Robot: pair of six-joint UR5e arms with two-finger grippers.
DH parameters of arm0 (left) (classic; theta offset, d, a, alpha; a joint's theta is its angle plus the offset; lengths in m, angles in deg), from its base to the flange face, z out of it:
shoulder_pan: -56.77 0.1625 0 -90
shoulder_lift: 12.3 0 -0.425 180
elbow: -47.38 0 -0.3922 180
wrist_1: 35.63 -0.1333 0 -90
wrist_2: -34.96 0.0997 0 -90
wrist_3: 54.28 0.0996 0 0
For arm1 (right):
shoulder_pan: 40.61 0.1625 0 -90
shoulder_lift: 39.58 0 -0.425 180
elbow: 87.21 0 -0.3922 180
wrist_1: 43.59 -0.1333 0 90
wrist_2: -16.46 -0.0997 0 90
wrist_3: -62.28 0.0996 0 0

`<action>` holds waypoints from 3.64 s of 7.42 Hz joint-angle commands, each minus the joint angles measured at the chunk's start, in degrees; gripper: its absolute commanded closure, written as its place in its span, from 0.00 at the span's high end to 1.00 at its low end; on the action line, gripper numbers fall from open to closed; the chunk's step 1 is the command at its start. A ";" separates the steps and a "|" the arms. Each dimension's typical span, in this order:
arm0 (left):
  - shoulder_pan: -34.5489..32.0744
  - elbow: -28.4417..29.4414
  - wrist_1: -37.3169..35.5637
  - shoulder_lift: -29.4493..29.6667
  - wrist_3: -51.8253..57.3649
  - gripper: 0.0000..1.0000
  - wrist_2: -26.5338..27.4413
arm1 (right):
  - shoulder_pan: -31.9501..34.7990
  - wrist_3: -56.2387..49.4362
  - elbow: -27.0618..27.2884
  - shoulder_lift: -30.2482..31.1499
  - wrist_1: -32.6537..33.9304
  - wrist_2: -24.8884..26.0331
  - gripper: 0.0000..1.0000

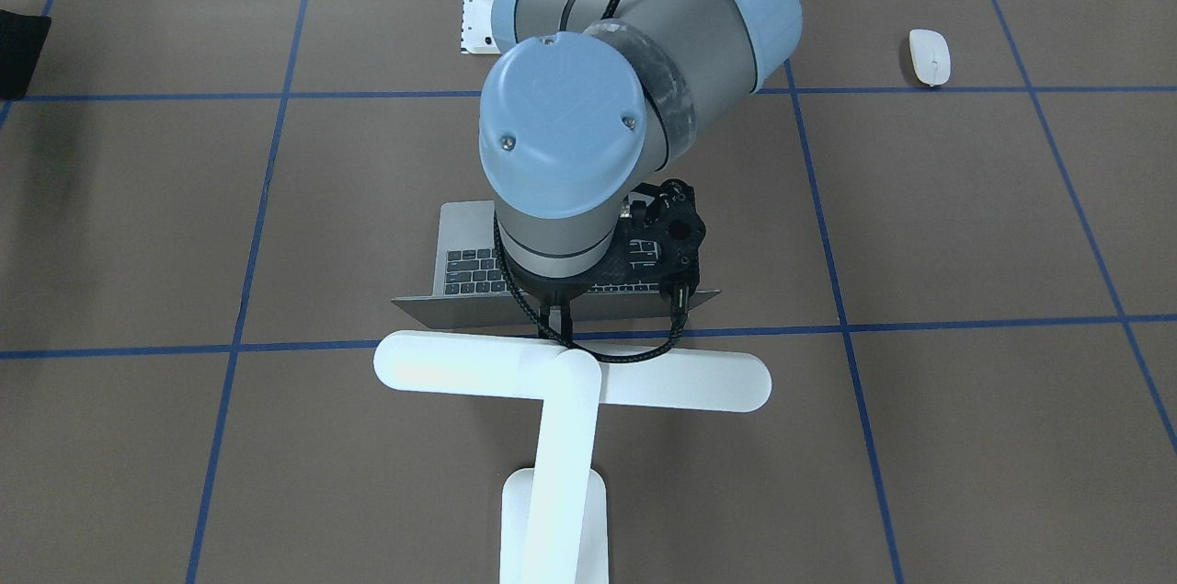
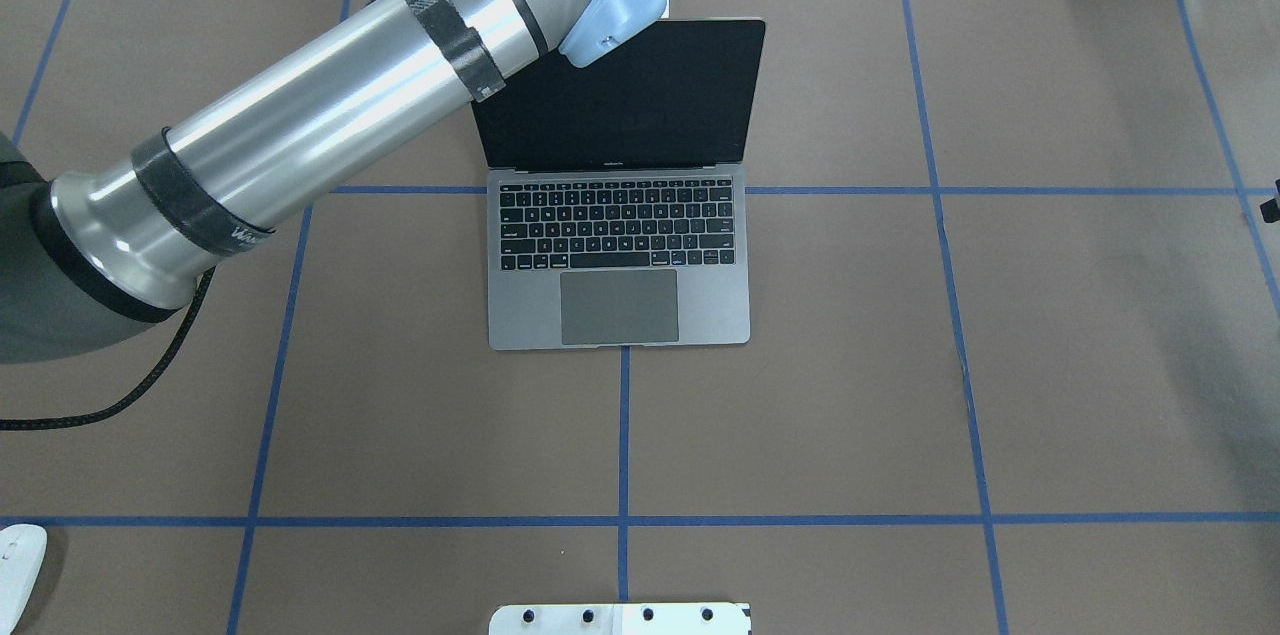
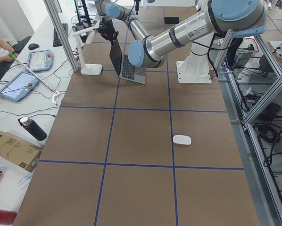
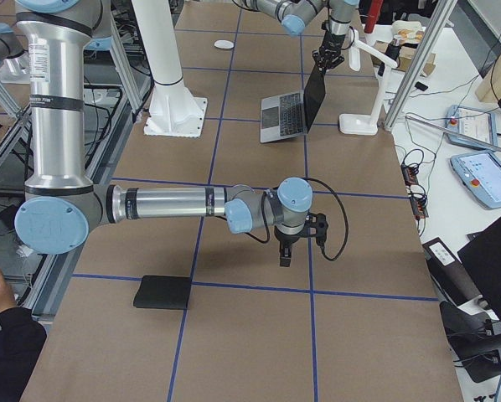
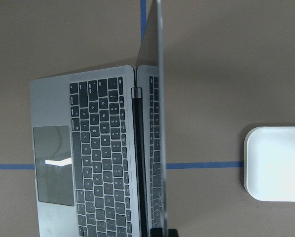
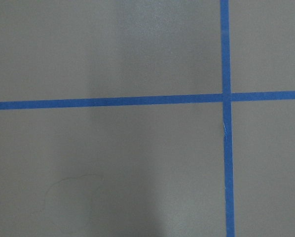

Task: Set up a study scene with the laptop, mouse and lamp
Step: 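Swing the laptop with the left gripper to the table center before the lamp, then lower the laptop onto the table with the left gripper and release, then withdraw the left arm away from the laptop out of view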

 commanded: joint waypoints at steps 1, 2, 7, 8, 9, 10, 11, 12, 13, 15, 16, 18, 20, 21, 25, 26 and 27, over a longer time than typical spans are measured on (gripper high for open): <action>-0.02 2.65 4.13 -0.36 0.61 0.00 0.24 | -0.04 0.00 -0.07 -0.02 -0.07 0.00 1.00; -0.02 2.40 4.14 -0.44 0.53 0.00 0.24 | 0.05 0.00 -0.07 -0.02 0.01 0.00 1.00; 0.16 -8.94 3.53 -7.74 -0.44 0.40 0.15 | -0.04 -0.09 -0.86 -0.11 -0.07 0.09 1.00; 0.25 -8.85 3.53 -7.57 -0.53 0.44 0.23 | 0.05 0.00 -0.94 -0.11 -0.07 0.09 1.00; 0.42 -8.85 3.53 -7.57 -0.53 0.51 0.24 | -0.04 -0.09 -1.38 -0.11 -0.07 0.09 1.00; 0.42 -9.29 3.53 -7.39 -0.44 0.67 0.24 | -0.04 -0.09 -1.56 -0.11 -0.07 0.00 1.00; 0.34 -12.43 2.83 -8.00 -0.53 0.77 0.15 | -0.04 -0.09 -1.65 -0.19 -0.07 0.09 1.00; 0.33 -19.50 -1.61 -10.61 -0.35 0.77 0.15 | -0.04 -0.09 -1.91 -0.37 -0.07 0.09 1.00; 0.33 -30.45 -5.40 -16.12 0.00 0.77 0.15 | -0.04 -0.09 -2.35 -0.81 -0.07 0.09 1.00; 0.07 -48.85 -10.43 -28.07 5.32 0.77 0.06 | -0.04 0.00 -2.44 -1.25 -0.16 0.09 1.00; -0.45 -53.80 -13.14 -31.96 11.54 0.77 0.23 | -0.04 0.08 -2.44 -1.95 -0.07 0.09 1.00; -4.13 -60.15 -15.19 -39.16 27.85 0.79 0.50 | -0.04 0.08 -2.09 -2.30 -0.16 0.09 1.00; -6.25 -67.53 -15.11 -50.40 47.71 0.84 1.72 | -0.04 3.40 -0.52 -2.48 -0.42 0.18 1.00; -6.61 -69.48 -14.84 -54.72 58.17 0.85 3.21 | -0.04 3.42 0.80 -2.39 -0.42 0.44 1.00; -17.30 -69.33 -14.14 -64.33 99.74 0.92 4.10 | -0.04 2.90 2.22 0.85 -4.97 3.52 1.00; -20.29 -67.32 -13.70 -65.13 109.67 0.99 3.84 | -0.04 2.90 2.13 1.12 -5.43 3.52 1.00; -23.89 -64.08 -11.78 -66.09 117.78 0.99 3.49 | -0.04 2.90 2.13 1.12 -5.43 3.52 1.00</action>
